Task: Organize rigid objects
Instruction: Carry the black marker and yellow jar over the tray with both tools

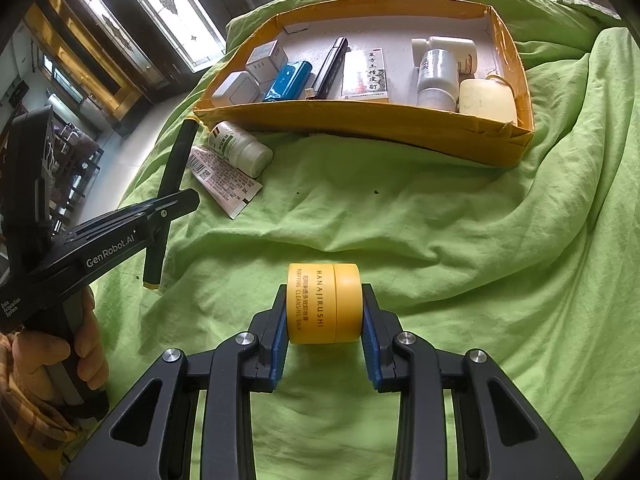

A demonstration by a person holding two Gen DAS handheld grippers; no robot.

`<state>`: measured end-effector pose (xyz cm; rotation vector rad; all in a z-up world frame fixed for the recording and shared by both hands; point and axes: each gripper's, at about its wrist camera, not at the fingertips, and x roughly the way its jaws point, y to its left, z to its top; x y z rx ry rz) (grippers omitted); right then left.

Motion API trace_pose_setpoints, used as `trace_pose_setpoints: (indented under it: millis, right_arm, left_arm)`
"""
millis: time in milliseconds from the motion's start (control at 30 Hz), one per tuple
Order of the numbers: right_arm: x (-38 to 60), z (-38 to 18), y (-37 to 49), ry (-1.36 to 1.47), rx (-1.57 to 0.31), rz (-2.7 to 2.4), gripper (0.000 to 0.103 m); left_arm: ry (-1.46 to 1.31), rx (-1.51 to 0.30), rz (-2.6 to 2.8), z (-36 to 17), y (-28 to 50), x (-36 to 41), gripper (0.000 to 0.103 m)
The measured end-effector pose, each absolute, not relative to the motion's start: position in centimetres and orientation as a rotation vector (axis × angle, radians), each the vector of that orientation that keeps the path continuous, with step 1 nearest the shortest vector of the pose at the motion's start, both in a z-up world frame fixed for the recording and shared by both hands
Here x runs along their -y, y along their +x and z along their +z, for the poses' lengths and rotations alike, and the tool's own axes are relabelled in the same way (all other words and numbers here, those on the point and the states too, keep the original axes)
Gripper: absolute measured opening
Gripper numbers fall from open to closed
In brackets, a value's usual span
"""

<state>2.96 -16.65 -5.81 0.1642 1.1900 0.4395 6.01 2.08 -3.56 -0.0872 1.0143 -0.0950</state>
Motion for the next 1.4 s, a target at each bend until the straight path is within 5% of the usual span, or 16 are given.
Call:
trace_pose_setpoints:
  millis: [700,1400]
  right_arm:
    - [19.7,-1.9,4.4,0.256,-1.099,0.399,0.029]
    - [25.6,1.4,18.8,0.518,-0.969,0.271,0.029]
  left_arm:
    - [-0.123,-0.971,-0.158,-0.8,7.1,-1.7,0.013]
    - [-0.21,-0.998,-0.309,1.0,22.2,5.3,0.013]
